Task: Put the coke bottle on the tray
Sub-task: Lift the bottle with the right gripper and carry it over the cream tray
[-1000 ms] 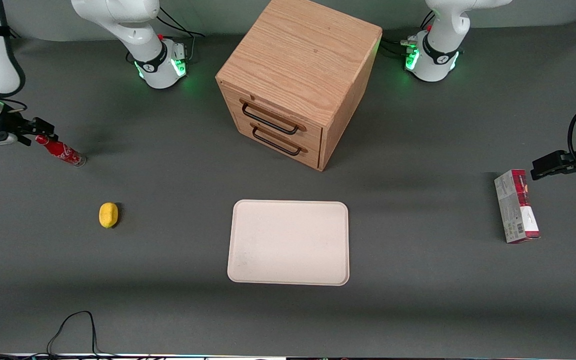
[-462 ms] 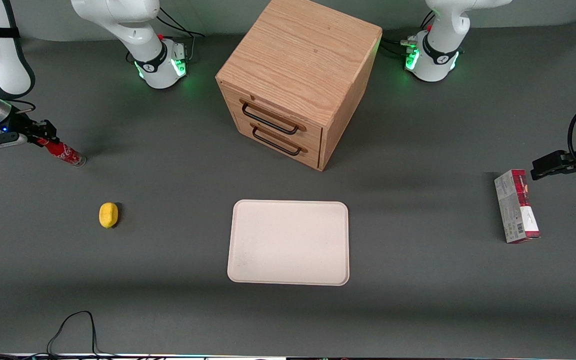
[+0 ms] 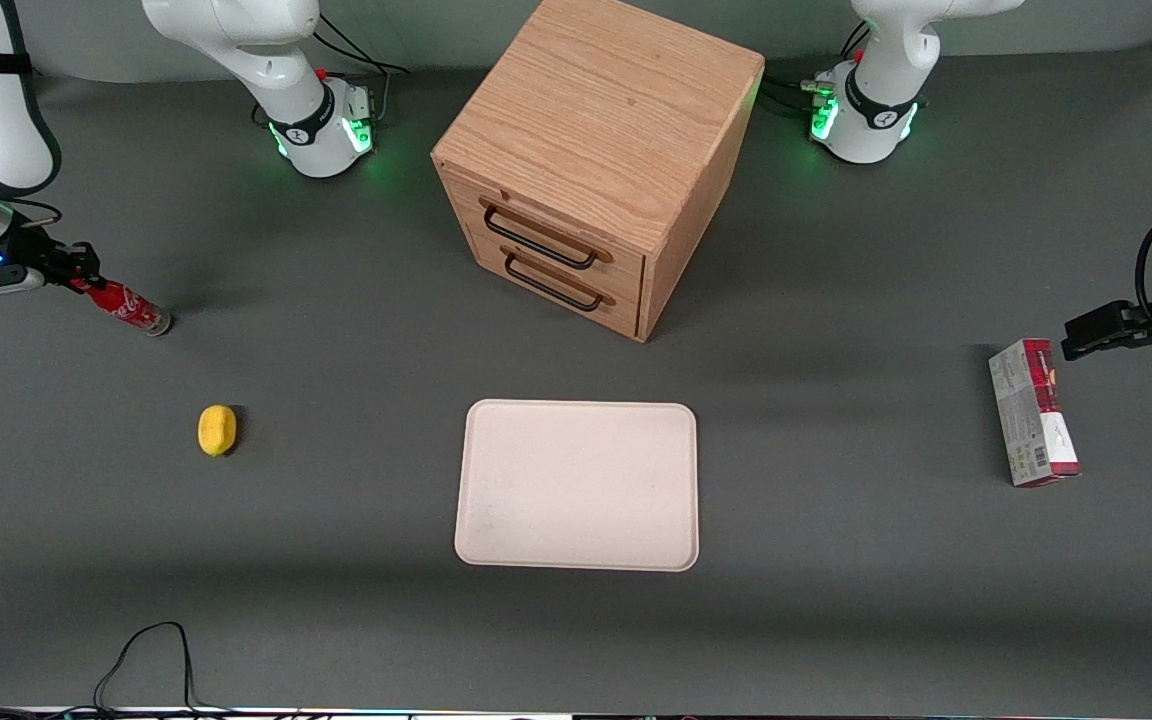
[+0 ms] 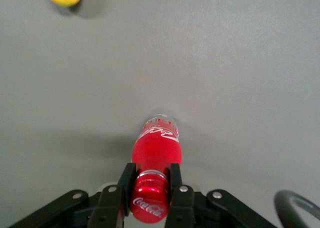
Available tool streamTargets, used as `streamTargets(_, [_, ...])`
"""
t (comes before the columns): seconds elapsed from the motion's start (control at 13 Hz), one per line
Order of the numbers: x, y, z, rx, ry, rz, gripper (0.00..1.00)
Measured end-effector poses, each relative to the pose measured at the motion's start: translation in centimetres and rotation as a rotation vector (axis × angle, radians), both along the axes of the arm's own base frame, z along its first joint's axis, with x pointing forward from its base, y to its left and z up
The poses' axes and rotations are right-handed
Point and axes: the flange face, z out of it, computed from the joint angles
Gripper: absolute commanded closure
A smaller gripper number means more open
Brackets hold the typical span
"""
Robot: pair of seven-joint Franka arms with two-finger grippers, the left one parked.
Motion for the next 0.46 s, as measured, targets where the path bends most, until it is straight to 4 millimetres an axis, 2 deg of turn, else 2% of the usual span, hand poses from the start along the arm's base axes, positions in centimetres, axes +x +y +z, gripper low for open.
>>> streamTargets(0.08, [2.7,1.7,2.9,-0.006,0.021,-0.028,1.0])
streamTargets(0.15, [5.9,4.3,6.6,-0.013,0.03,-0.06,1.0])
streamTargets(0.31, [11.9,11.4,14.6,0.011,0.008,-0.123,1.0])
streamTargets(0.46, [15.9,18.4,21.3,0.032,0.0,-0.156,1.0])
